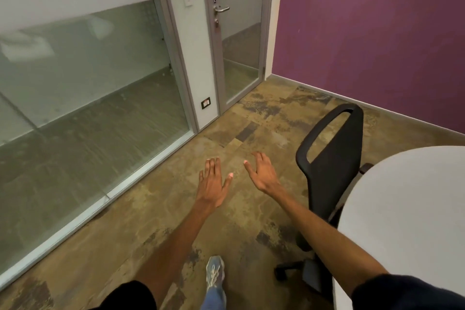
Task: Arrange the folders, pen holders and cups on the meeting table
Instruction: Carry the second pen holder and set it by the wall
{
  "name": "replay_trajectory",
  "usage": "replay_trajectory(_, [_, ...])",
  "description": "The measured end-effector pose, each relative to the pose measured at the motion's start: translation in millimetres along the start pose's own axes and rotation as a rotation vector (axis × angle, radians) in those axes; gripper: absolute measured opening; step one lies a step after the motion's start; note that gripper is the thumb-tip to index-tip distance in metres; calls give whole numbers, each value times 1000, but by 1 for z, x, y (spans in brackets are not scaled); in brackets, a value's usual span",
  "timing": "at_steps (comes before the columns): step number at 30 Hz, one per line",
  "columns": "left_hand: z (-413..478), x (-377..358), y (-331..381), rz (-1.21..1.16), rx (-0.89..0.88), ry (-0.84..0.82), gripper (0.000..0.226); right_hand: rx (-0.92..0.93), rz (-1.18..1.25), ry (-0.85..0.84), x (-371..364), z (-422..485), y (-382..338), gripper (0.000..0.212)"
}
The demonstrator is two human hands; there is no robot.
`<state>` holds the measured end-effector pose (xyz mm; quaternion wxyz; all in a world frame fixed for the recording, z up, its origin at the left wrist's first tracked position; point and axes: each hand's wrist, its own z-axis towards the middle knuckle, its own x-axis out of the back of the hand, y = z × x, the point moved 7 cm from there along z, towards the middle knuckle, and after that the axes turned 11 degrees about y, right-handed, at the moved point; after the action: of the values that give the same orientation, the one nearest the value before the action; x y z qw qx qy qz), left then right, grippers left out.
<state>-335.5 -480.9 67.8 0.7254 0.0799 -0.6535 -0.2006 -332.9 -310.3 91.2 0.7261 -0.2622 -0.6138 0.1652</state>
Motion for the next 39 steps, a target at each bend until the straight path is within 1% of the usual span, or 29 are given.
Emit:
replay_trajectory(5, [109, -11, -23, -6, -81, -20, 72, -89, 6, 42, -24, 96, 1, 57])
replay_trajectory(8, [177, -11, -33, -13, -98, -47, 71, -139, -2, 71, -29, 151, 3, 57])
replay_trajectory(12, [260, -8, -41, 4, -185, -33, 68, -210, 54, 178, -26, 222, 3, 56])
replay_trajectory(14, [287, -13, -43, -5, -184, -47, 65, -257, 85, 204, -27, 244, 7, 57])
replay_trajectory(16, [310, -20, -40, -1, -224, -34, 63, -271, 76, 218, -28, 267, 14, 58])
replay_trajectory(18, [338, -33, -37, 9, -255, -72, 63, -305, 88, 241, -25, 292, 24, 58])
replay_trajectory(21, [377, -58, -27, 2, -256, -114, 65, -336, 86, 256, -26, 325, 49, 60])
replay_trajectory(25, [444, -87, 0, -5, -302, -139, 66, -372, 89, 255, -25, 379, 85, 63])
replay_trajectory(28, [498, -108, 30, 3, -338, -175, 67, -401, 114, 286, -16, 423, 115, 65])
replay_trajectory(33, [586, -130, 99, -12, -414, -204, 69, -425, 129, 357, 21, 497, 158, 64])
replay_trajectory(36, [623, -145, 139, -58, -429, -244, 71, -476, 122, 392, 44, 525, 188, 64])
replay_trajectory(39, [652, -164, 184, -33, -528, -252, 71, -515, 95, 427, 66, 544, 220, 64])
